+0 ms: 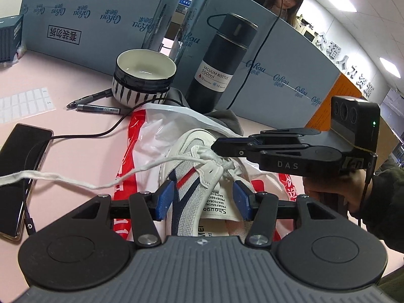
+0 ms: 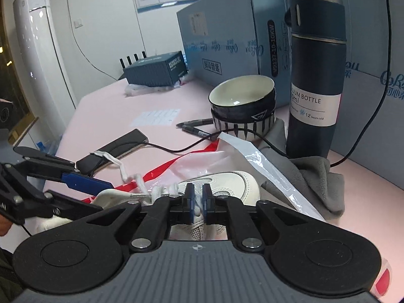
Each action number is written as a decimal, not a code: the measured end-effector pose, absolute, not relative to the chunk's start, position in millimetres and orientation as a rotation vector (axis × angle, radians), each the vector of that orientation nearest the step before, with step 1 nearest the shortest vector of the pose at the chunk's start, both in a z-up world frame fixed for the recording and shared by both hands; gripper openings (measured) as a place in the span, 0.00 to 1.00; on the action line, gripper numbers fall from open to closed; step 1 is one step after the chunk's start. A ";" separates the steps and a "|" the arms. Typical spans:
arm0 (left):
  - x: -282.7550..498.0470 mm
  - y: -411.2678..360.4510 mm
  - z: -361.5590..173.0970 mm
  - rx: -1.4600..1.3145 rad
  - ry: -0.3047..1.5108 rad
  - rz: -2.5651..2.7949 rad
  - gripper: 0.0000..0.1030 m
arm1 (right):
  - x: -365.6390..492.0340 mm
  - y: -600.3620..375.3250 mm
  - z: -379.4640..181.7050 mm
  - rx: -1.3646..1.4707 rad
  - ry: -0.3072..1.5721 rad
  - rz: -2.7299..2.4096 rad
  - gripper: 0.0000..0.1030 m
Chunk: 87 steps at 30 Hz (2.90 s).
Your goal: Lace up shoes with both hands
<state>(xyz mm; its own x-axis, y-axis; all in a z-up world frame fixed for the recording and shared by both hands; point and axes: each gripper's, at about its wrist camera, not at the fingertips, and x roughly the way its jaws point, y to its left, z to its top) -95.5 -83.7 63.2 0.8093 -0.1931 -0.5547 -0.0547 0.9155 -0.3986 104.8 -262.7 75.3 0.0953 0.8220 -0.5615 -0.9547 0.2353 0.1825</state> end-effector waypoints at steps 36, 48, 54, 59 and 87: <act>-93.1 -85.9 67.6 -0.334 0.583 -0.123 0.17 | 91.7 -312.5 78.6 0.079 0.764 1.401 0.03; -95.6 -35.8 31.5 -0.920 0.575 -0.156 0.18 | 77.1 -313.5 63.1 0.175 0.787 1.358 0.03; -97.0 -28.5 22.6 -1.004 0.569 -0.153 0.23 | 75.1 -309.9 62.7 0.193 0.787 1.355 0.03; -97.3 -26.9 20.5 -1.020 0.567 -0.151 0.24 | 75.0 -307.1 61.2 0.203 0.793 1.353 0.03; -98.3 -20.9 10.9 -1.097 0.580 -0.134 0.30 | 50.2 -282.9 69.2 -0.028 0.732 1.469 0.03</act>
<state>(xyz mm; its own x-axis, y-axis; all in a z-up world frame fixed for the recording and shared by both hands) -98.3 -20.9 10.9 0.8444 -0.3811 -0.3765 -0.1773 0.4645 -0.8677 50.2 -282.9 69.2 -0.0703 0.8845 -0.4613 -0.9009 0.1422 0.4100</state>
